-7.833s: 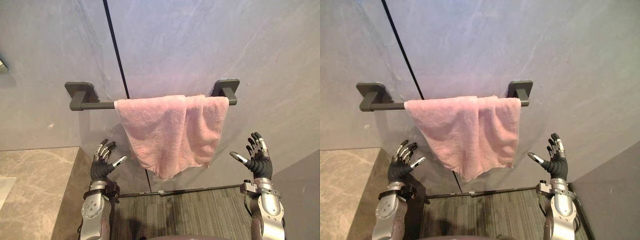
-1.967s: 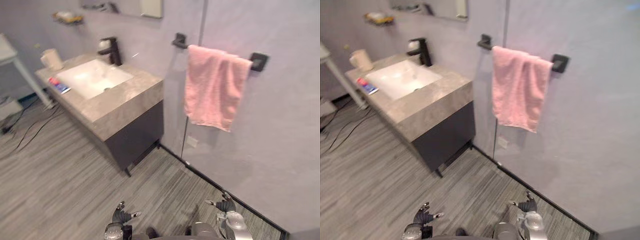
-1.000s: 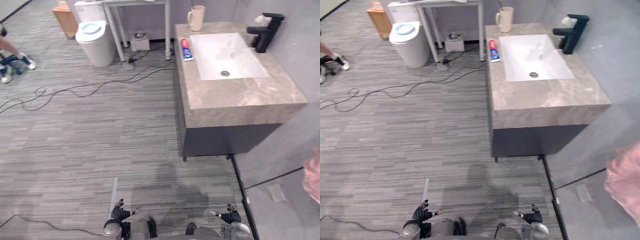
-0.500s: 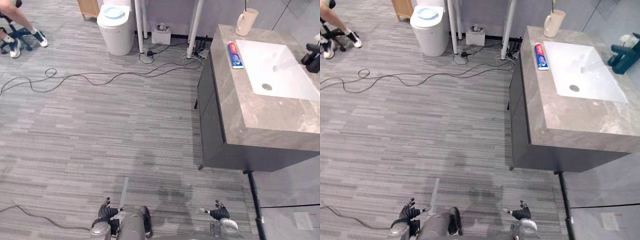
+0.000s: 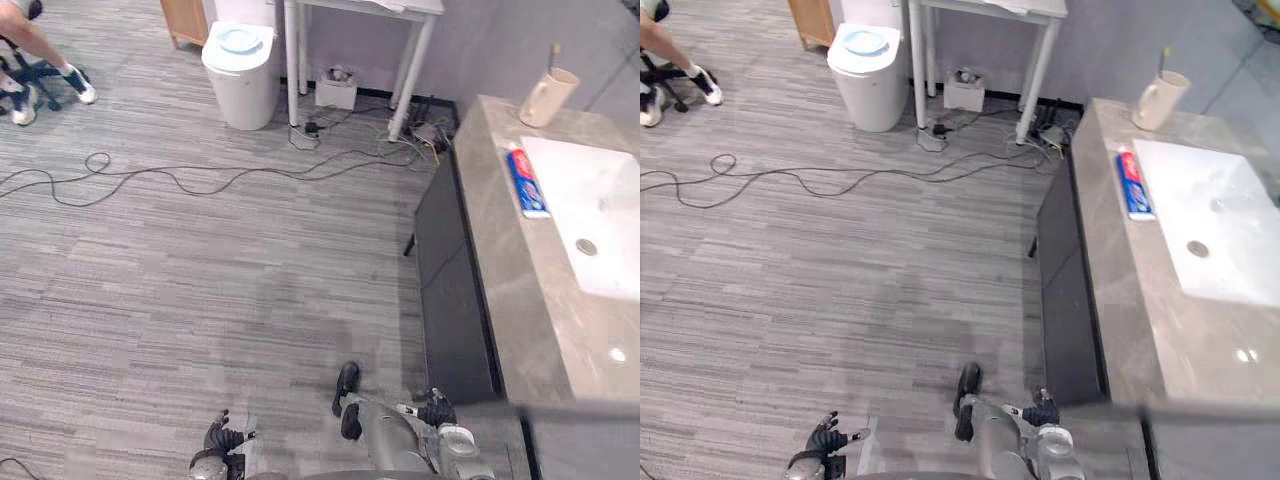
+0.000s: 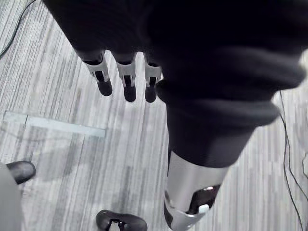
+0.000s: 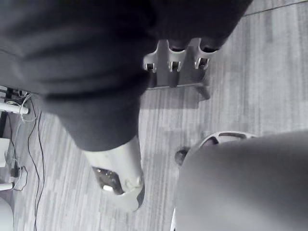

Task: Organize washtable

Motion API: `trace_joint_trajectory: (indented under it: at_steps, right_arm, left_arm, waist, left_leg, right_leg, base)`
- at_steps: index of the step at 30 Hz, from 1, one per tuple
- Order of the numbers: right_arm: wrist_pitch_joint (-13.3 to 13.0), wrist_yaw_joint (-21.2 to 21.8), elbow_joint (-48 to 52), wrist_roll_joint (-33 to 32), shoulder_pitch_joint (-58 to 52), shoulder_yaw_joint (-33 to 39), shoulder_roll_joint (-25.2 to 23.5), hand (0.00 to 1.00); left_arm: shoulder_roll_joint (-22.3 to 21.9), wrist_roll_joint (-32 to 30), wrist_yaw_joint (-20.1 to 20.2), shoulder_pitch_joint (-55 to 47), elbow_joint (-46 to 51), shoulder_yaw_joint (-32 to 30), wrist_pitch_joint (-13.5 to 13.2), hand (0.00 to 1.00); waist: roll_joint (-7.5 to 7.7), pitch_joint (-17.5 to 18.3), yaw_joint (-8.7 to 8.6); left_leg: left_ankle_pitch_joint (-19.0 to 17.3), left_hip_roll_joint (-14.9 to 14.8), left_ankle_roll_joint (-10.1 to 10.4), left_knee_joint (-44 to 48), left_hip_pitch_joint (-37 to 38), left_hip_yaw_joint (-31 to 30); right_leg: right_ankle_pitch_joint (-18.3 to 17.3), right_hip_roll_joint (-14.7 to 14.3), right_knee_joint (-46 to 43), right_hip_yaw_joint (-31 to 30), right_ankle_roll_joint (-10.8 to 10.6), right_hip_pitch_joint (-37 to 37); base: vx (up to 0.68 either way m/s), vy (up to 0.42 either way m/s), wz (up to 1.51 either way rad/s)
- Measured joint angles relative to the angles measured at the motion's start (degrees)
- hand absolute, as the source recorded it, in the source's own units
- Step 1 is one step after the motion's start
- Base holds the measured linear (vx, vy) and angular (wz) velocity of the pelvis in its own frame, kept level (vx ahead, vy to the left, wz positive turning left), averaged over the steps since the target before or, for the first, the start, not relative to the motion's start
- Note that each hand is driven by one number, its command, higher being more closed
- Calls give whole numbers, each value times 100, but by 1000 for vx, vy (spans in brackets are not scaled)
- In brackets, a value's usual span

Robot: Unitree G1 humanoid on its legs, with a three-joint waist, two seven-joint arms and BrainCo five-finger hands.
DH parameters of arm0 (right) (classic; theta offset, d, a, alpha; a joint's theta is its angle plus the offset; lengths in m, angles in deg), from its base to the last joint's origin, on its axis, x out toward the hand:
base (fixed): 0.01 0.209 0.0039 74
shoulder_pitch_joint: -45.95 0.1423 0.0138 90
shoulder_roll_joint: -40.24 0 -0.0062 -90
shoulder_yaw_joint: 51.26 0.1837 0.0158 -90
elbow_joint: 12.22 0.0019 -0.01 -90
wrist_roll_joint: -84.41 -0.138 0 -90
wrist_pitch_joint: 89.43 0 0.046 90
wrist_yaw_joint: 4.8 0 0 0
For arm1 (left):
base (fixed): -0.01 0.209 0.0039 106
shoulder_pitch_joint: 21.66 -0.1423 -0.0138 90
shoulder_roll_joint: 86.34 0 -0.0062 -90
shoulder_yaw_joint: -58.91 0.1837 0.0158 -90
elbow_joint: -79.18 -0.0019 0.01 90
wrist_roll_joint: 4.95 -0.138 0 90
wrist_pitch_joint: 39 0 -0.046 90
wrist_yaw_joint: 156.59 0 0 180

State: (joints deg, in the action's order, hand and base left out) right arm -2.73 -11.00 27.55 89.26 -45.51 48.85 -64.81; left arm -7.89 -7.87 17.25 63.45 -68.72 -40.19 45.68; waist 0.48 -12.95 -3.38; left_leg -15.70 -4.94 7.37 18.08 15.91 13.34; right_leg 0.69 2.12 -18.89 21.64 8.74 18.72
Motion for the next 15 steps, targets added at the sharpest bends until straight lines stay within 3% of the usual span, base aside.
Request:
trace_joint_trajectory:
  at_steps: [1, 2, 3, 4, 6, 8, 10, 12, 15]
  right_arm:
    - [0, 6, 38, -1, 0, 6, -3, 0]
    - [53, 7, 125, 2, -54, -25, -14, 0]
    - [68, 7, 190, 2, -109, -53, -53, 0]
    - [88, 4, 285, -12, -194, -69, -72, 0]
    - [94, -9, 408, -38, -270, -71, -119, 0]
    - [100, -16, 382, -101, -303, -48, -147, 0]
    - [116, -16, 371, -103, -402, 16, -163, 0]
    - [128, -29, 371, -149, -462, 99, -150, 0]
    - [120, -37, 263, -149, -497, 108, -104, 0]
  left_arm:
    - [-42, 1, 0, 2, 2, -73, 0, 0]
    - [-101, 0, 1, 14, 15, -214, 3, 0]
    - [-151, 2, 2, 16, 32, -282, 0, 0]
    - [-223, 0, -1, 11, 119, -411, 0, 0]
    - [-263, 2, -2, -26, 270, -458, -4, 0]
    - [-293, 8, -6, -20, 396, -516, -9, 0]
    - [-332, 9, -6, -9, 450, -512, -33, 0]
    - [-357, 12, -8, -12, 448, -507, -64, 0]
    - [-375, 17, -21, -4, 435, -455, -128, 0]
  waist:
    - [-19, 0, -29]
    - [-45, -21, -74]
    - [-62, -31, -65]
    - [-88, -43, -59]
    - [-86, -46, -9]
    - [-44, -37, 57]
    - [-29, -25, 108]
    - [-23, -11, 115]
    - [1, 15, 121]
  left_leg:
    - [120, -84, 199, 469, -145, -34]
    - [470, -312, 576, 1616, -495, -112]
    - [482, -456, 633, 2197, -673, -118]
    - [411, -739, 525, 3146, -959, 41]
    - [273, -1054, 289, 3791, -1350, 317]
    - [102, -1115, -3, 3477, -1939, 465]
    - [34, -1093, -119, 2820, -2283, 380]
    - [36, -971, -114, 1969, -2507, 60]
    - [157, -550, 47, 453, -2598, -1034]
  right_leg:
    - [-115, -35, -9, -6, -14, -102]
    - [-286, -130, 77, -78, -12, -418]
    - [-362, -205, 128, -135, 1, -598]
    - [-508, -372, 236, -273, 46, -961]
    - [-671, -579, 401, -610, 116, -1375]
    - [-698, -669, 663, -1115, 73, -1740]
    - [-628, -687, 906, -1484, -75, -2006]
    - [-662, -677, 1001, -1887, -184, -2213]
    - [-820, -557, 1008, -2544, -469, -2443]
  base:
    - [603, -206, -8]
    - [372, -112, -13]
    - [430, -116, -38]
    - [388, -81, -72]
    - [338, -46, -96]
    - [319, 16, -108]
    - [347, 76, -106]
    - [354, 171, -108]
    - [306, 255, -117]
